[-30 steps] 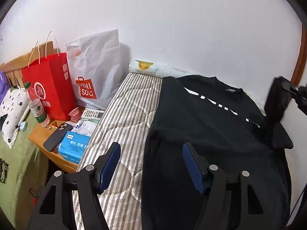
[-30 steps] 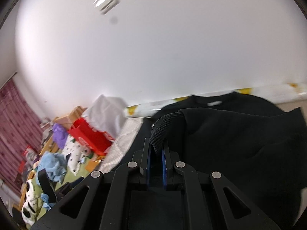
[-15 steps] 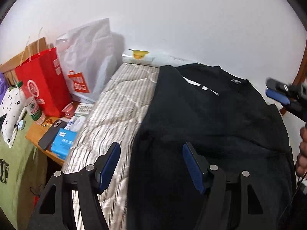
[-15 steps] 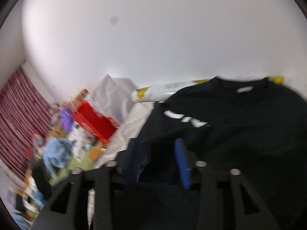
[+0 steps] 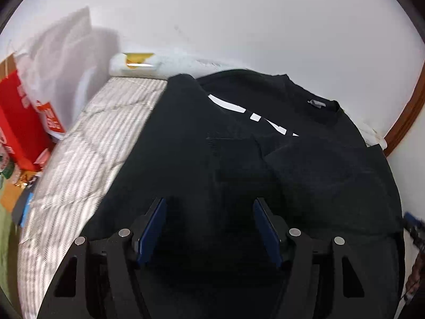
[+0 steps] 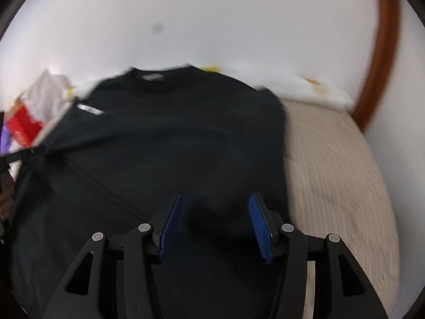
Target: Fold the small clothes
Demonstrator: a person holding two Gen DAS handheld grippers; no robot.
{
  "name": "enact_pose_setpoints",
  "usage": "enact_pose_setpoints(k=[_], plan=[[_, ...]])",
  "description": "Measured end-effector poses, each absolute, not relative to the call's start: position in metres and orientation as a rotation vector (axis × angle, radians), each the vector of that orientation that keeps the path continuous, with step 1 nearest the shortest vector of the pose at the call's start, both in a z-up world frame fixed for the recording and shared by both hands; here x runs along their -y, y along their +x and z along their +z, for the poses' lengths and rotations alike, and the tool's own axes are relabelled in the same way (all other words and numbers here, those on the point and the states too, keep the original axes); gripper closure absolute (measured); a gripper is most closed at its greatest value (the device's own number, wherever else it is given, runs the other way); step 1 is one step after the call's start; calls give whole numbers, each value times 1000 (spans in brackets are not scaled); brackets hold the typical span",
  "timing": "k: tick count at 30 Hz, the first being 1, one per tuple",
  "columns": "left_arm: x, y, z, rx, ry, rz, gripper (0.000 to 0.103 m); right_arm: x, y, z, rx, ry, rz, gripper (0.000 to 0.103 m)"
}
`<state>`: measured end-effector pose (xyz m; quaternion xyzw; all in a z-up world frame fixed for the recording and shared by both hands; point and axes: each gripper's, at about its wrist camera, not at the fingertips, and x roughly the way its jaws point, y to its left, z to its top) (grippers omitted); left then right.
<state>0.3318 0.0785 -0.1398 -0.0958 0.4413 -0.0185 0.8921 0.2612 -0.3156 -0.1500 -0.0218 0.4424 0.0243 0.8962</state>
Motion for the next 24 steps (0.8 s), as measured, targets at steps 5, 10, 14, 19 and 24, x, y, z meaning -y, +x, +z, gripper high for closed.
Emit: enact_pose_setpoints(k=[5, 10, 14, 19, 24], plan=[[-65, 344, -149, -901, -157, -21, 48, 340, 253, -172, -949, -22, 35, 46], [-52, 350, -145, -900, -117, -34, 85, 332, 267, -179, -942, -88, 6, 45], [-59, 348, -131, -852, -118, -9, 98, 325, 268, -173, -927, -105, -8, 60], [-88, 332, -98, -761, -197, -35, 98, 323, 254, -145, -883, -69, 106, 61], [-102, 327, -108, -806, -205, -29, 98, 321, 258, -115, -782, 28, 177, 56]])
